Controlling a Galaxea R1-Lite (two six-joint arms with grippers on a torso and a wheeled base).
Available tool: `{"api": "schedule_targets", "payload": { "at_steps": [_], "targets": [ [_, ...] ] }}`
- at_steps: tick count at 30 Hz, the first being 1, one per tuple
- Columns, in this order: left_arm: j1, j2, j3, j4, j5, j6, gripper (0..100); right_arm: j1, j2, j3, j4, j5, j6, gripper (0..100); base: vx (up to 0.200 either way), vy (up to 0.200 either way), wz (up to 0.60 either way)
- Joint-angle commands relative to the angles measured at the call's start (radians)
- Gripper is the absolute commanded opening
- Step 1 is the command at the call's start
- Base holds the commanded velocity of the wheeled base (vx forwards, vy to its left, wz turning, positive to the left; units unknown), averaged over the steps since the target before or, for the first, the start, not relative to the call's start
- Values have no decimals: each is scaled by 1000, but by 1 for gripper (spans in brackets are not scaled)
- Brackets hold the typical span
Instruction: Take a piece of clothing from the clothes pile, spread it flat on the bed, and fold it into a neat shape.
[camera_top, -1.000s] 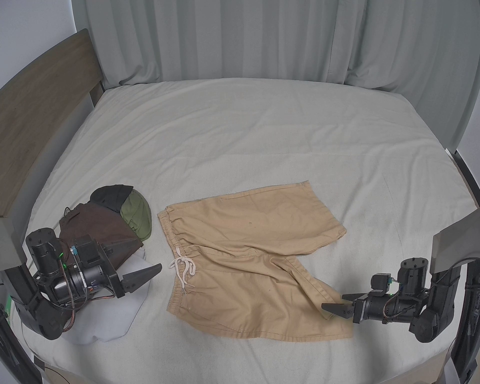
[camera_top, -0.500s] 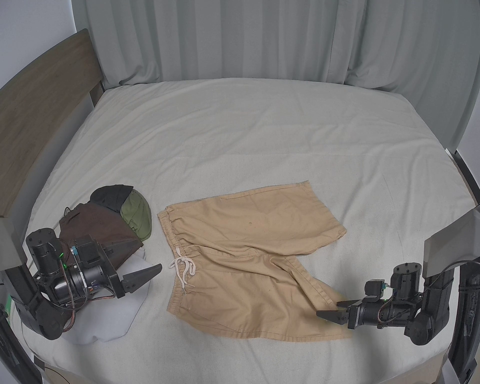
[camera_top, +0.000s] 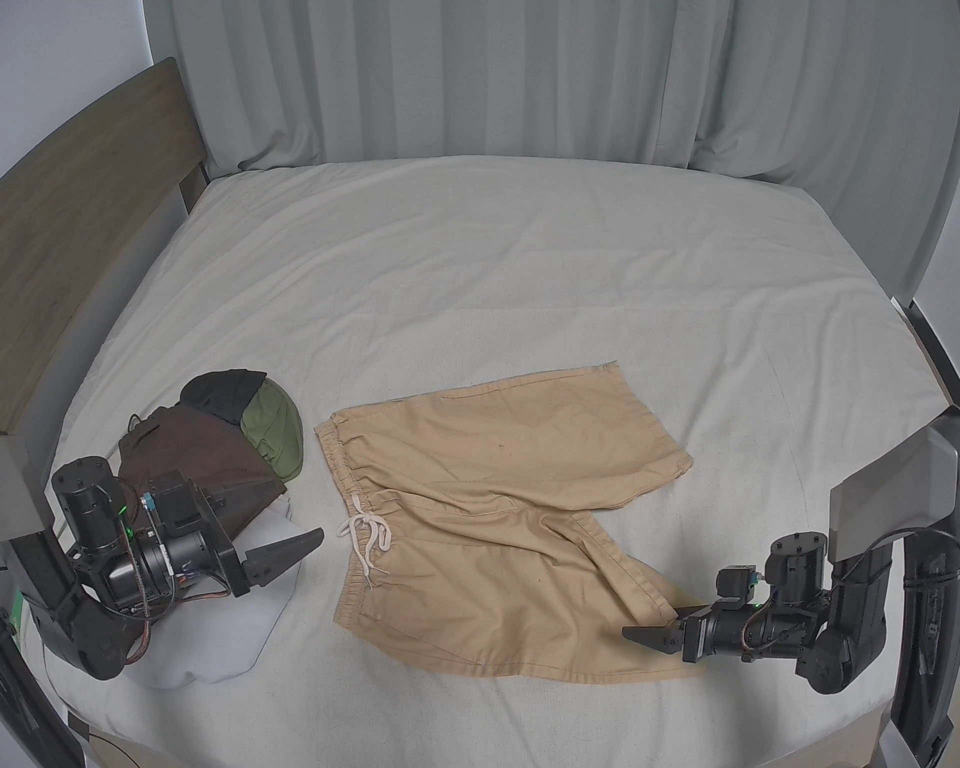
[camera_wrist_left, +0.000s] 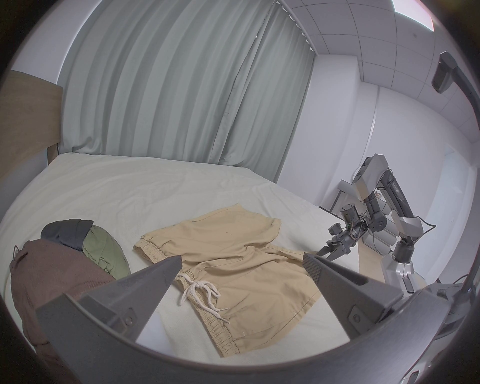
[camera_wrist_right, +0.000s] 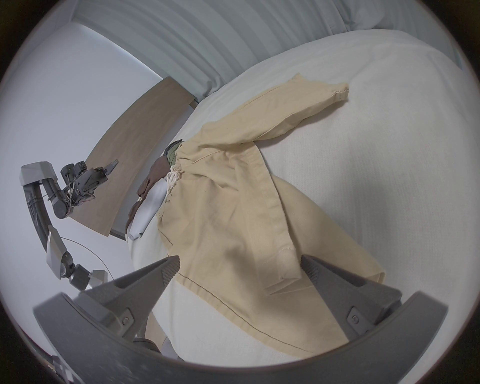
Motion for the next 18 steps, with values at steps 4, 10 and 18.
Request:
{"api": "schedule_targets", "payload": {
  "at_steps": [4, 10, 18],
  "targets": [
    [-1, 1, 0, -1, 0, 0, 100, 4, 14, -21, 0, -2, 8, 0, 0, 0, 0],
    [-1, 2, 0, -1, 0, 0, 100, 2, 14, -38, 0, -4, 15, 0, 0, 0, 0],
    [-1, 2, 2, -1, 0, 0, 100, -2, 5, -35, 0, -28, 14, 0, 0, 0, 0]
  ]
}}
